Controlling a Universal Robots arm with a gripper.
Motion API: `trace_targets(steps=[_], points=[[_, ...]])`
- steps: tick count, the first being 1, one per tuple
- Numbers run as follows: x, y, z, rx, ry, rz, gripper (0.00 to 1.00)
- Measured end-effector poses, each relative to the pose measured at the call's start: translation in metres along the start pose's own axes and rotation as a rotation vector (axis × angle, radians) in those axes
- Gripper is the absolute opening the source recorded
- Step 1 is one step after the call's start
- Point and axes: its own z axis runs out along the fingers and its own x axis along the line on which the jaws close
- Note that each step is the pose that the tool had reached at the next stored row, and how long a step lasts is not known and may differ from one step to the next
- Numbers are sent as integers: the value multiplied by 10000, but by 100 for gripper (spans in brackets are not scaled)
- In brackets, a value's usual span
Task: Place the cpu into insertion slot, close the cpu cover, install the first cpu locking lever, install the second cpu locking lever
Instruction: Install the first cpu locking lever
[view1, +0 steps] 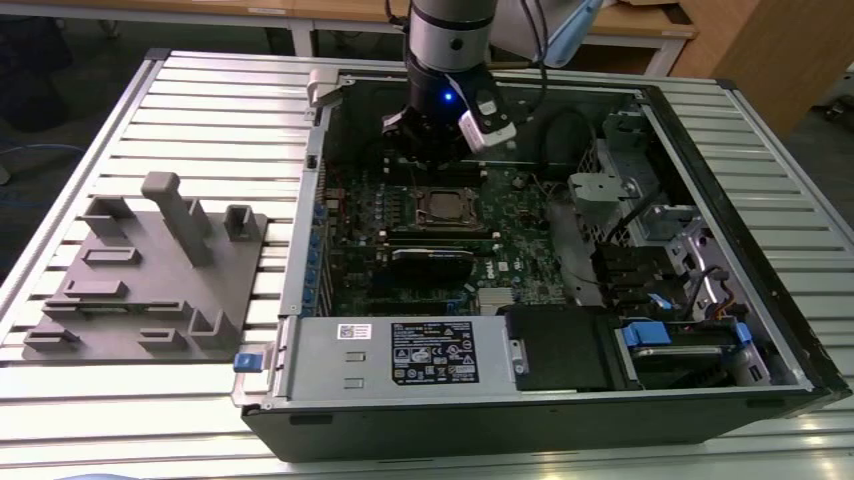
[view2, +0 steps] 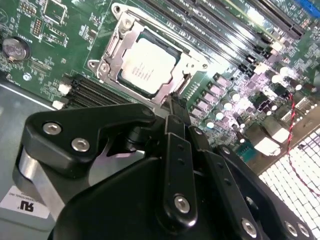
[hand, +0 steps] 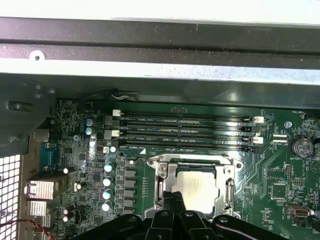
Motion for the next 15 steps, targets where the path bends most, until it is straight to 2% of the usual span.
trace_targets(steps=[15], points=[[32,1,0,0,-11,1,10]])
